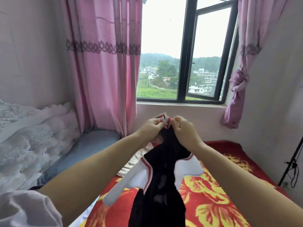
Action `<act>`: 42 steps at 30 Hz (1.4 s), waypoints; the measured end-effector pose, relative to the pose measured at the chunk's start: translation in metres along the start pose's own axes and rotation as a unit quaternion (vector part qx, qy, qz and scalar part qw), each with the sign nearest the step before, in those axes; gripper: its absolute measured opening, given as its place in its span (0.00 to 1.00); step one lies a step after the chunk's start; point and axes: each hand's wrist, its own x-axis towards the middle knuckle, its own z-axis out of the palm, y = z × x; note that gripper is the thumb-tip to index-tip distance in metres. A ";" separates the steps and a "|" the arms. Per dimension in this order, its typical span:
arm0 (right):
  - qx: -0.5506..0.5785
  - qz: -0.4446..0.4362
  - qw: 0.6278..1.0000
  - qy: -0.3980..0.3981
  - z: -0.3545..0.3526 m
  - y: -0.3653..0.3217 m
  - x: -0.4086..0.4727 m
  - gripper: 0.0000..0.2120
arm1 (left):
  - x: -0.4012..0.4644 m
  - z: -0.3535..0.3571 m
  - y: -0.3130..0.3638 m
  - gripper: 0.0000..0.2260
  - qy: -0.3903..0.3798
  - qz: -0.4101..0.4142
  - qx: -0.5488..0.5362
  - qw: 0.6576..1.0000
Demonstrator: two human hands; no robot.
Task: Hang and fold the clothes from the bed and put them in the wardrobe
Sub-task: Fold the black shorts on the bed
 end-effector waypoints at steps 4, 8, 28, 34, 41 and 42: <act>0.029 -0.014 0.992 -0.126 0.001 -0.004 -0.008 0.17 | -0.003 0.005 0.017 0.08 0.002 -0.036 -0.073 0.997; -0.044 -0.044 0.983 -0.174 -0.010 0.007 -0.006 0.26 | -0.010 -0.011 0.022 0.12 -0.091 -0.048 -0.077 0.992; -0.052 0.164 0.948 -0.268 -0.034 0.063 -0.034 0.08 | 0.041 -0.005 0.037 0.12 -0.186 0.168 0.491 0.835; 0.089 0.176 0.956 -0.216 -0.040 0.100 -0.050 0.12 | 0.049 -0.006 0.056 0.09 -0.182 0.161 0.477 0.844; 0.188 0.096 0.959 -0.189 0.013 0.110 -0.097 0.32 | 0.053 -0.006 0.072 0.08 -0.168 0.135 0.479 0.851; 0.161 0.095 0.965 -0.183 0.021 0.111 -0.104 0.34 | 0.054 -0.009 0.072 0.08 -0.168 0.128 0.473 0.855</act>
